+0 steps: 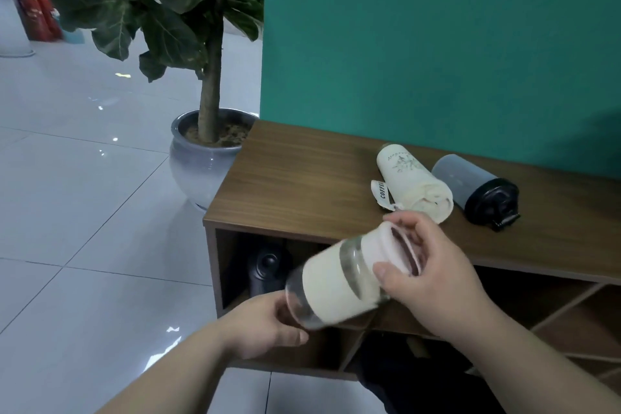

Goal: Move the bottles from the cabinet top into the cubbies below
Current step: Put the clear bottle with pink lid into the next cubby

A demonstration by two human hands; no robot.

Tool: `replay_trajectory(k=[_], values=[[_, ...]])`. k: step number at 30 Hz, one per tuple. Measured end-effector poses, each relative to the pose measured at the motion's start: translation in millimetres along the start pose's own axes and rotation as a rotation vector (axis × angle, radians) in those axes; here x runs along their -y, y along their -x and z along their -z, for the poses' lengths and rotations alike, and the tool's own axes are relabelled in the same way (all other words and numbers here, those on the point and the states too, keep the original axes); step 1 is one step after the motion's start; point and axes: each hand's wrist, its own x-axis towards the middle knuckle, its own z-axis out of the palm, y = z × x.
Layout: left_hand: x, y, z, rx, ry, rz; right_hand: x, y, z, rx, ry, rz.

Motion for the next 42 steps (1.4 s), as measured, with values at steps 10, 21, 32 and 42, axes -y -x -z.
replay_trajectory(k=[10,21,32,42], values=[[12.6,-54.1,-60.8,-0.032,-0.194,0.043,-89.1,-19.5,-72.9,0.234,0.278,-0.065],[32.7,-132.6,-101.7,-0.309,-0.074,0.104,-138.0,-62.3,-114.3,0.155,0.159,-0.127],[39.3,-160.2,-112.6,-0.367,-0.01,0.157,-166.1,-78.4,-131.6,0.106,0.056,-0.204],[40.3,-160.5,-121.4,-0.406,-0.131,0.192,-175.4,-79.6,-133.9,0.125,0.051,-0.217]])
